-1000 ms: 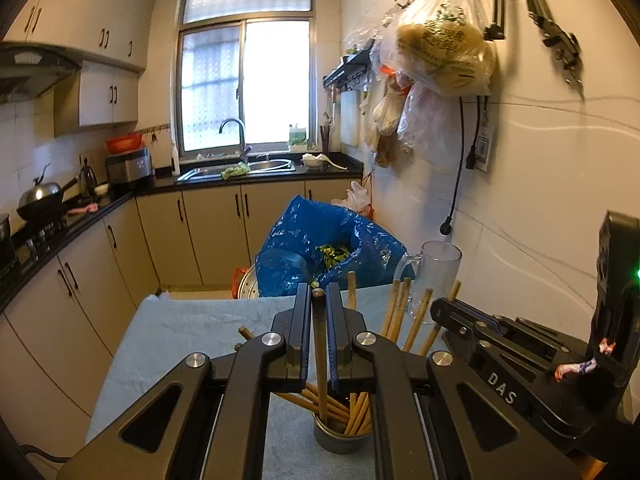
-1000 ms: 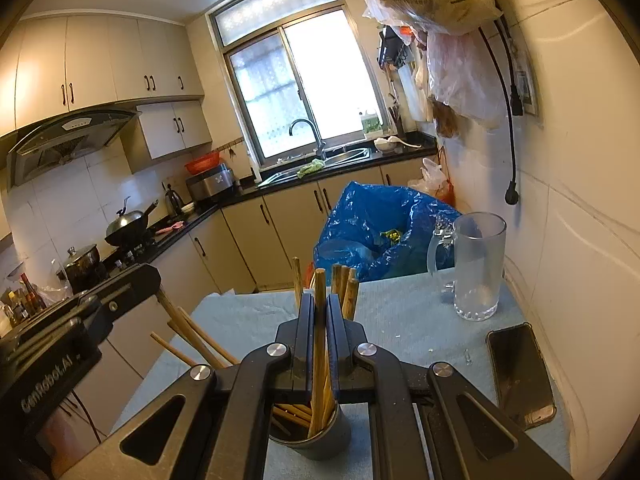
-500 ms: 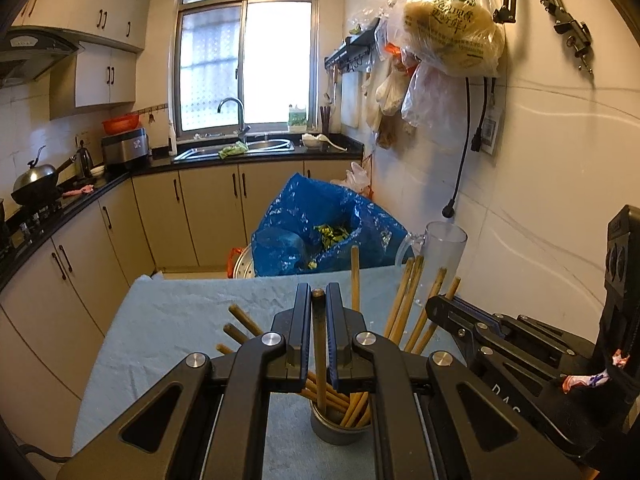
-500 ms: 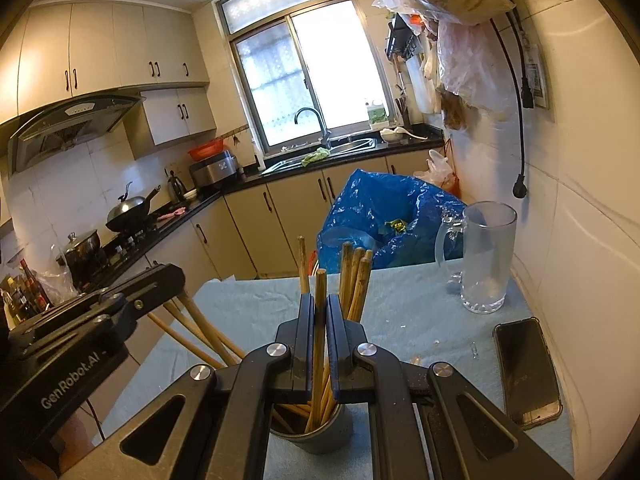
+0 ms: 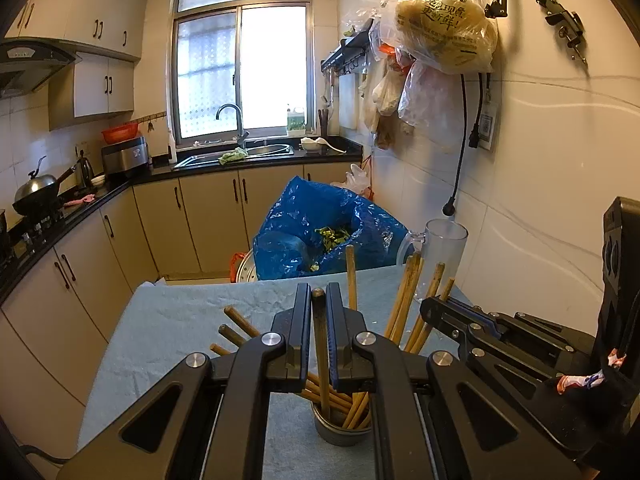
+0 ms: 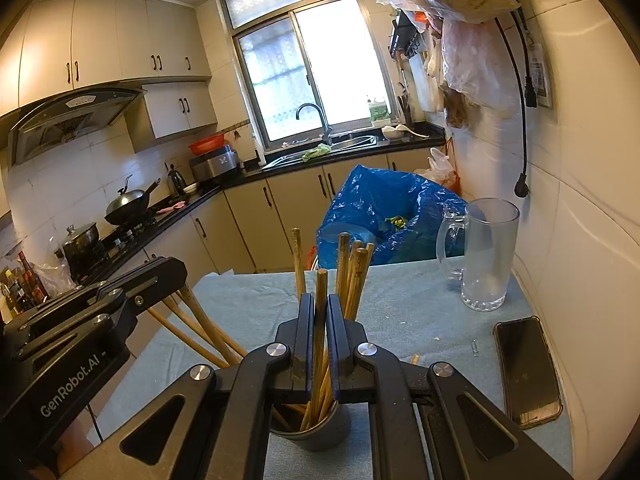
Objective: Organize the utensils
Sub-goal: 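Lower the held chopsticks into the grey cup with both grippers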
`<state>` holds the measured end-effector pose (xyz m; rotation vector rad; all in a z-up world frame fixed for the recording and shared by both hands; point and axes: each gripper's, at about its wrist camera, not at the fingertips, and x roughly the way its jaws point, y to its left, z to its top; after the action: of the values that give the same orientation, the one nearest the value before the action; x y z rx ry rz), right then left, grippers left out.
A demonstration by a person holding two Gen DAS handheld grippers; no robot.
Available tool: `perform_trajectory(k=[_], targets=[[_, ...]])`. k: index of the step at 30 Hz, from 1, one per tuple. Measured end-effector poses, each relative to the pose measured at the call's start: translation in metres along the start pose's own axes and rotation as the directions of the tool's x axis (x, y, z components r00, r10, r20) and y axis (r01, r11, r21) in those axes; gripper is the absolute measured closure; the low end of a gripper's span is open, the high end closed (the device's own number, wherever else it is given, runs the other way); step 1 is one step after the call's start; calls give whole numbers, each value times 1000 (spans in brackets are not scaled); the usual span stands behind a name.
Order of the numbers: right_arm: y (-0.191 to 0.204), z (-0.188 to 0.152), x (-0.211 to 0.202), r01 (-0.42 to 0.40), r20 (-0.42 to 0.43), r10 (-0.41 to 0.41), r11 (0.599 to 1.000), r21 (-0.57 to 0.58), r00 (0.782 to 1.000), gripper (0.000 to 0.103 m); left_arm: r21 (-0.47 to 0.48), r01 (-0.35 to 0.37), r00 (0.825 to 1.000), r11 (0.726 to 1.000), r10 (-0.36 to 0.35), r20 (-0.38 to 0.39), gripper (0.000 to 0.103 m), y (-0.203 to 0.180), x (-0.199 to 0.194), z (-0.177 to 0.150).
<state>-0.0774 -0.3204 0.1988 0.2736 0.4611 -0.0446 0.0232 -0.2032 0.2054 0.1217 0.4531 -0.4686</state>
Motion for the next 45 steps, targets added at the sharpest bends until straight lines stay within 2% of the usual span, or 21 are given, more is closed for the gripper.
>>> perform_trajectory(k=[13,30,45], targets=[[-1,1,1,3,-1,-3,1000,5,1000,97,9,-25,1000,1000,25,5,96,1,0,-1],[-5,0,0,6,-11,-6,1000,19,1000,97,7,-23,1000,1000,23,2,96,2,-1,-1],[-7,0,0,10,-36,-9,999,40,999,97,11,-33,999,999,34,-23,96,10,-11,-13]])
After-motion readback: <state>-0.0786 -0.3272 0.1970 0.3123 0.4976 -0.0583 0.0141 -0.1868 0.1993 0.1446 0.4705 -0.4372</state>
